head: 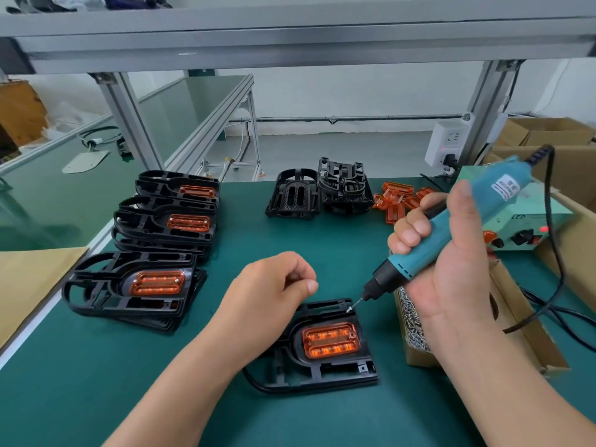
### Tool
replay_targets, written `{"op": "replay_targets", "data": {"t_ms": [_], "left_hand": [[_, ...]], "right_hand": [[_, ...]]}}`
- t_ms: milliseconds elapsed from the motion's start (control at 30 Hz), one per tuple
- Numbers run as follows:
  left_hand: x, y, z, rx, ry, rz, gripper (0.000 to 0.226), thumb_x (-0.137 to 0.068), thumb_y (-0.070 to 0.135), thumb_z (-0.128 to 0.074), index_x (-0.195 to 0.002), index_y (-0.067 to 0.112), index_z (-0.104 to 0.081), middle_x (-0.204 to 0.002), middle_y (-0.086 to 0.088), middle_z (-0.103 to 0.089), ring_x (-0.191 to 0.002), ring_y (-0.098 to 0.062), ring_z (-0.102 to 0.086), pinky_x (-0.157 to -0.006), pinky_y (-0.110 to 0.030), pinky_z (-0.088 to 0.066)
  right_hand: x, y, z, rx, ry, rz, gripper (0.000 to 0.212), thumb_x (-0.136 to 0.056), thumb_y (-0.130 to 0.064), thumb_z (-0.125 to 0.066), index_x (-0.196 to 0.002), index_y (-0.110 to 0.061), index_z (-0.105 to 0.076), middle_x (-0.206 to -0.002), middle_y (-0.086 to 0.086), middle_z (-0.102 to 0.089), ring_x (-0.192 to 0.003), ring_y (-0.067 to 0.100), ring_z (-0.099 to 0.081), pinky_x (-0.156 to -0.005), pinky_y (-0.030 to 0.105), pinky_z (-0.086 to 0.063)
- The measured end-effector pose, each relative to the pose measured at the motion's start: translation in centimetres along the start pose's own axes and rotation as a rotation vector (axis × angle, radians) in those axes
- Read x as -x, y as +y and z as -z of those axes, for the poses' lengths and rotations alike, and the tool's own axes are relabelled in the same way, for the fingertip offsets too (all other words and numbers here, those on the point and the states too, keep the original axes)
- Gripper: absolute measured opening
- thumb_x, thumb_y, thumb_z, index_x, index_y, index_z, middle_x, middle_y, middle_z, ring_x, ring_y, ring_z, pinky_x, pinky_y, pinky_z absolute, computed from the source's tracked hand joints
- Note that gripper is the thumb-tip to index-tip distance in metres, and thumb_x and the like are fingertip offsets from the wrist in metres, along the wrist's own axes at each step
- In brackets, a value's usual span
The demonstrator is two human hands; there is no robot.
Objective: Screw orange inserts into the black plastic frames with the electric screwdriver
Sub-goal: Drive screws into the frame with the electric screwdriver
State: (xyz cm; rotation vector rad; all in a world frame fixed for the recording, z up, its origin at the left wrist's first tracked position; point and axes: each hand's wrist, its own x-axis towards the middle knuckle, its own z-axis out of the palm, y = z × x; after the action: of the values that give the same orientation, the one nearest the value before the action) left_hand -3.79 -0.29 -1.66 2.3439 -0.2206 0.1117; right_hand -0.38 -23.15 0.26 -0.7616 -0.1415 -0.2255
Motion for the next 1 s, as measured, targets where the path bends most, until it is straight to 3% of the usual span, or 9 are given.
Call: {"op": "replay_targets", "data": {"t_ms": [100,233,400,567,1000], "left_hand": [[0.1,0.5,-0.4,-0.155,-0.066,-0.103,0.009,-0.095,0.037,-0.069,-0.087,0.038,-0.064,-0.094,0.02,-0.063,-0.097,0.001,-0.056,-0.082,-0.027,-0.05],[0.3,0.9,-1.0,-0.237,-0.151,-0.175,0.011,-0.096,0.036,-0.068,-0.087,0.035,-0.061,-0.1,0.019,-0.057,-0.101,-0.002,-0.051,-0.09,-0.031,-0.049],[0.5,1.1,-1.8,-0.274,-0.191,-0.206,0.01,-0.094,0.034,-0.069,-0.088,0.032,-0.062,-0.105,0.017,-0.059,-0.104,-0.004,-0.052,-0.091,-0.034,-0.05],[0.6,1.1,-2.0,-0.3,-0.19,-0.215,0.008,-0.094,0.035,-0.07,-0.091,0.032,-0.063,-0.105,0.016,-0.059,-0.102,-0.005,-0.052,-0.088,-0.035,-0.051],[0.3,1.0,-2.1,-0.243,-0.219,-0.188,0.009,-0.092,0.029,-0.075,-0.09,0.028,-0.066,-0.105,0.015,-0.057,-0.1,-0.003,-0.051,-0.088,-0.032,-0.049]], "right_hand": [[0.1,0.1,0.0,0.086,-0.069,-0.018,0.034,-0.103,-0.05,-0.062,-0.087,-0.02,-0.062,-0.066,-0.003,-0.049,-0.056,0.012,-0.048,-0.053,0.024,-0.043],[0.4,0.1,-0.5,0.173,-0.173,-0.047,0.04,-0.089,-0.056,-0.077,-0.088,-0.018,-0.062,-0.065,0.001,-0.048,-0.054,0.014,-0.046,-0.052,0.025,-0.042],[0.8,0.3,-0.6,0.201,-0.196,-0.064,0.031,-0.1,-0.044,-0.061,-0.09,-0.016,-0.059,-0.063,0.002,-0.048,-0.051,0.016,-0.046,-0.051,0.026,-0.042],[1.0,0.3,-0.9,0.227,-0.245,-0.085,0.05,-0.081,-0.059,-0.085,-0.09,-0.017,-0.061,-0.063,0.002,-0.048,-0.05,0.016,-0.046,-0.051,0.026,-0.041],[1.4,0.3,-1.8,0.301,-0.367,-0.129,0.056,-0.077,-0.063,-0.086,-0.093,-0.014,-0.063,-0.064,0.005,-0.047,-0.052,0.019,-0.047,-0.052,0.028,-0.041]]}}
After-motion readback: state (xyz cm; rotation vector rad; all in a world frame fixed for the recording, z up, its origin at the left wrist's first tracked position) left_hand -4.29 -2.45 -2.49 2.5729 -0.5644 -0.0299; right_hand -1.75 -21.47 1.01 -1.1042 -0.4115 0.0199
